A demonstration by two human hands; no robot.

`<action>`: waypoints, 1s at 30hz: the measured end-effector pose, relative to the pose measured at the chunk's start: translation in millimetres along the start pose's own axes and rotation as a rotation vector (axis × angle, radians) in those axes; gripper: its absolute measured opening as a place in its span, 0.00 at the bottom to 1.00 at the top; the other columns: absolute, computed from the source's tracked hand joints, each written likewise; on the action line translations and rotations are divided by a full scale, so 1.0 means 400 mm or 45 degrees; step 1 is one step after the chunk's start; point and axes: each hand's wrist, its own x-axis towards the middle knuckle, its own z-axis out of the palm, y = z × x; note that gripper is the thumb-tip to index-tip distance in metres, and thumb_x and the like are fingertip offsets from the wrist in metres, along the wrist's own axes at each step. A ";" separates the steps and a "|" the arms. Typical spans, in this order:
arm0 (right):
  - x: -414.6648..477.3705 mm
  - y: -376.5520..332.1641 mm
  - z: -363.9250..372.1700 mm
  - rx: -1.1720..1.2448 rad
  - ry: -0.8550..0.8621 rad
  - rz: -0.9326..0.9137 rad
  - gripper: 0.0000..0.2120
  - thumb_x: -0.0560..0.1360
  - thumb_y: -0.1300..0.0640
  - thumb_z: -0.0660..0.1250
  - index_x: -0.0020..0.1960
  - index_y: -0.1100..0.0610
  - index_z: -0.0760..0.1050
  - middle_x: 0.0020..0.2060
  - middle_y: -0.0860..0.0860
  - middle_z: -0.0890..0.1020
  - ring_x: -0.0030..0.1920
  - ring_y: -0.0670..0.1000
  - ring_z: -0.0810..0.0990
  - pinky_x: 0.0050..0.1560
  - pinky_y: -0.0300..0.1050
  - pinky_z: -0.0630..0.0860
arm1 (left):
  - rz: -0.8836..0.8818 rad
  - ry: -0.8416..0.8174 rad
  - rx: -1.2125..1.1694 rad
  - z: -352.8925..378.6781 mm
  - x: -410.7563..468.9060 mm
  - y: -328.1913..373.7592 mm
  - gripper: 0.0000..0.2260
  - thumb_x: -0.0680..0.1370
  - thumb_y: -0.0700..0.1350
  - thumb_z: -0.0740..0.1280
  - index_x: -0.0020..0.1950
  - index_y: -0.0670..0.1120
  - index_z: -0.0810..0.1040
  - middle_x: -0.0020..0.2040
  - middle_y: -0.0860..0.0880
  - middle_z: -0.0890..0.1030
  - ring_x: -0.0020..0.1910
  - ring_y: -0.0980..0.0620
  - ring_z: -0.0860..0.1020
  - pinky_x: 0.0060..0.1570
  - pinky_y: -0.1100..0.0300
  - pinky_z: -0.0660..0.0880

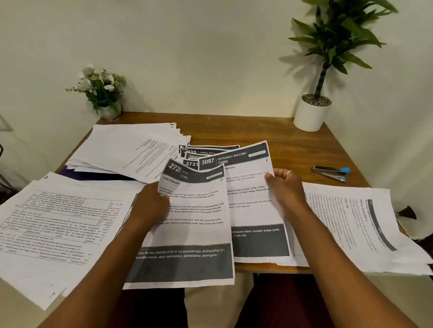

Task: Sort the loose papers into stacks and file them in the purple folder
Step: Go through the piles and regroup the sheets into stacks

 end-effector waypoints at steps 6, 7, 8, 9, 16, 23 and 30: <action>-0.016 -0.032 -0.022 -0.069 0.031 -0.076 0.06 0.81 0.61 0.67 0.55 0.52 0.79 0.52 0.48 0.86 0.49 0.49 0.86 0.51 0.49 0.83 | -0.074 -0.011 -0.085 -0.003 -0.002 0.002 0.06 0.80 0.39 0.63 0.44 0.42 0.77 0.38 0.42 0.83 0.40 0.39 0.83 0.48 0.42 0.82; -0.021 -0.044 -0.033 -0.121 0.059 -0.117 0.05 0.82 0.59 0.66 0.55 0.50 0.78 0.52 0.46 0.85 0.48 0.46 0.85 0.46 0.43 0.82 | -0.079 -0.014 -0.094 -0.004 -0.002 0.003 0.06 0.80 0.39 0.64 0.44 0.41 0.77 0.38 0.41 0.83 0.40 0.39 0.83 0.47 0.43 0.82; -0.023 -0.057 -0.044 -0.154 0.098 -0.160 0.05 0.83 0.57 0.65 0.54 0.49 0.77 0.51 0.45 0.84 0.47 0.44 0.84 0.42 0.39 0.79 | -0.082 -0.014 -0.097 -0.004 -0.002 0.002 0.06 0.80 0.39 0.64 0.44 0.41 0.78 0.38 0.41 0.83 0.39 0.39 0.83 0.47 0.42 0.82; -0.019 -0.068 -0.056 -0.160 0.141 -0.196 0.04 0.83 0.57 0.64 0.54 0.49 0.77 0.51 0.45 0.84 0.46 0.42 0.83 0.39 0.36 0.77 | -0.087 -0.011 -0.103 -0.004 -0.002 0.001 0.07 0.79 0.39 0.64 0.43 0.42 0.78 0.37 0.42 0.83 0.39 0.40 0.83 0.46 0.42 0.82; 0.013 -0.206 -0.105 0.122 0.448 -0.409 0.10 0.83 0.60 0.61 0.62 0.59 0.77 0.54 0.49 0.82 0.41 0.36 0.79 0.33 0.24 0.71 | -0.087 0.017 -0.082 -0.003 -0.010 0.011 0.05 0.80 0.40 0.64 0.47 0.41 0.79 0.39 0.44 0.82 0.41 0.42 0.83 0.47 0.45 0.81; 0.026 -0.264 -0.067 0.130 0.457 -0.444 0.10 0.83 0.58 0.63 0.62 0.56 0.77 0.52 0.46 0.83 0.45 0.39 0.82 0.35 0.26 0.73 | -0.099 0.007 -0.066 -0.007 -0.007 0.002 0.07 0.79 0.41 0.64 0.42 0.42 0.78 0.37 0.43 0.83 0.39 0.39 0.84 0.45 0.40 0.83; -0.030 -0.169 0.030 -0.187 0.115 -0.428 0.07 0.83 0.59 0.62 0.53 0.50 0.77 0.49 0.45 0.84 0.46 0.43 0.84 0.46 0.40 0.82 | -0.137 -0.040 -0.192 -0.011 -0.012 0.005 0.07 0.79 0.41 0.64 0.41 0.45 0.77 0.35 0.44 0.82 0.33 0.44 0.80 0.47 0.40 0.82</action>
